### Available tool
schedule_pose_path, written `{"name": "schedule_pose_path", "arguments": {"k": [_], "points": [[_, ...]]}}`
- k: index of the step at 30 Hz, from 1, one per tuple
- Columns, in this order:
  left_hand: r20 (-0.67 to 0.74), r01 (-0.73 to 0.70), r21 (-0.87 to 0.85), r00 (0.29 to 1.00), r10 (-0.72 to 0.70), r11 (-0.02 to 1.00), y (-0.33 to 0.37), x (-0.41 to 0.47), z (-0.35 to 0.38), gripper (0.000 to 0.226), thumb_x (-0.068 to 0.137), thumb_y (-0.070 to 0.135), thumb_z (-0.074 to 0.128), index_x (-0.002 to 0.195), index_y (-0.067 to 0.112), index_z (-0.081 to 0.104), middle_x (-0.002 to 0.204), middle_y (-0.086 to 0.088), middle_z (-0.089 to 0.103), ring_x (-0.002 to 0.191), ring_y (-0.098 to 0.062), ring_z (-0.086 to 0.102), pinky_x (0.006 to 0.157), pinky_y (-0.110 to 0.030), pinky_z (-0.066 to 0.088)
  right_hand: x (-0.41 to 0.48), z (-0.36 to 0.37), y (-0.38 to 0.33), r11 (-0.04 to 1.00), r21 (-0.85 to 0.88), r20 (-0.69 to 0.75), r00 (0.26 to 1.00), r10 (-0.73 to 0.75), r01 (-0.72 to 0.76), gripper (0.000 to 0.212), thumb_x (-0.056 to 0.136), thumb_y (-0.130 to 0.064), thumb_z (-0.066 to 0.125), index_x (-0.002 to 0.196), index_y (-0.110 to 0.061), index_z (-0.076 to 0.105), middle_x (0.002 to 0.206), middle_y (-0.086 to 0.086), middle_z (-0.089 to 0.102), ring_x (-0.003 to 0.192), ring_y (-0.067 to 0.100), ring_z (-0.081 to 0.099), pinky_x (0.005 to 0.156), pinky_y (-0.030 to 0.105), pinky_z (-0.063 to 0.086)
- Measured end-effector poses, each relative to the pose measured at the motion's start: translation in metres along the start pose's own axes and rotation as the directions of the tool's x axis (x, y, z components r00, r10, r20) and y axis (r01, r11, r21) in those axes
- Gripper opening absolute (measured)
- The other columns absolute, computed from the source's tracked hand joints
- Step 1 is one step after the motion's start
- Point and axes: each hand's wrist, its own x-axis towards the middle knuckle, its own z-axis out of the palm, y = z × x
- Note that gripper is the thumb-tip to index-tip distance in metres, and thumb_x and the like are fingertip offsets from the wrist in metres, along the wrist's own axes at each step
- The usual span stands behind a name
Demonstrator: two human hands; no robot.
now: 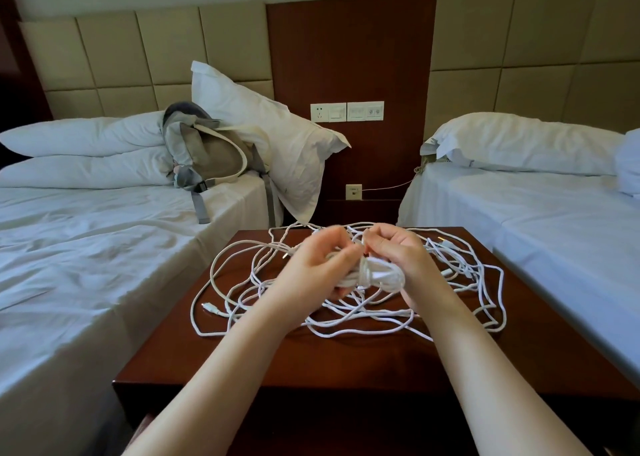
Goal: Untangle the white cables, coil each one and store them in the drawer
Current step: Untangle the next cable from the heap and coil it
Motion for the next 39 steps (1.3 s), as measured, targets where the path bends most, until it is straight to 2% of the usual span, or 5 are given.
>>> {"name": "schedule_pose_path", "arguments": {"k": [6,10,28,35,39], "points": [[0.056,-0.008,0.255,0.998,-0.006,0.967,-0.011,0.006,0.006,0.025,0.094,0.017,0.053,0.070,0.017,0.044,0.054,0.003,0.045,0.043,-0.010,0.039,0.043,-0.021,0.032,0.004,-0.006,-0.011,0.989,-0.131,-0.118,0.990,-0.080,0.064,0.034,0.096,-0.015,0.051,0.062,-0.012,0.052,0.041,-0.005,0.029,0.039,0.007,0.023,0.044,0.019,0.023],[-0.108,0.043,0.374,0.994,-0.003,0.926,-0.022,0.010,0.006,0.024,0.093,0.022,0.055,0.071,0.020,0.045,0.053,0.007,0.048,0.038,-0.001,0.041,0.044,-0.015,0.032,0.002,0.005,-0.017,0.944,-0.298,-0.121,0.975,-0.186,0.143,0.034,0.095,-0.017,0.053,0.061,-0.015,0.052,0.038,-0.011,0.034,0.037,0.005,0.031,0.044,0.012,0.027],[-0.629,0.005,-0.099,0.775,-0.067,0.995,-0.020,0.021,-0.031,0.025,0.096,0.017,0.048,0.072,0.012,0.043,0.055,-0.001,0.045,0.045,-0.010,0.042,0.045,-0.025,0.035,-0.006,0.049,-0.001,0.796,-0.479,0.137,0.927,-0.348,0.370,0.022,0.091,-0.015,0.057,0.069,-0.012,0.059,0.057,0.001,0.052,0.055,0.017,0.046,0.057,0.041,0.041],[-0.420,-0.123,-0.325,0.907,-0.027,0.938,-0.004,0.015,-0.028,0.030,0.097,0.014,0.047,0.068,0.012,0.039,0.047,0.001,0.044,0.035,-0.007,0.034,0.037,-0.018,0.029,-0.001,0.025,-0.009,0.922,-0.305,0.087,0.971,-0.222,0.238,0.019,0.089,-0.011,0.062,0.072,-0.018,0.065,0.054,-0.013,0.050,0.054,0.001,0.042,0.056,0.015,0.034],[-0.167,-0.084,-0.294,0.985,0.035,0.952,-0.006,0.012,-0.026,0.023,0.087,0.019,0.055,0.068,0.012,0.043,0.051,-0.003,0.046,0.038,-0.009,0.037,0.036,-0.017,0.030,-0.001,0.010,-0.014,0.966,-0.188,0.150,0.977,-0.152,0.179,0.010,0.080,-0.030,0.070,0.074,-0.022,0.068,0.056,-0.007,0.050,0.055,0.008,0.041,0.055,0.018,0.034]]}}
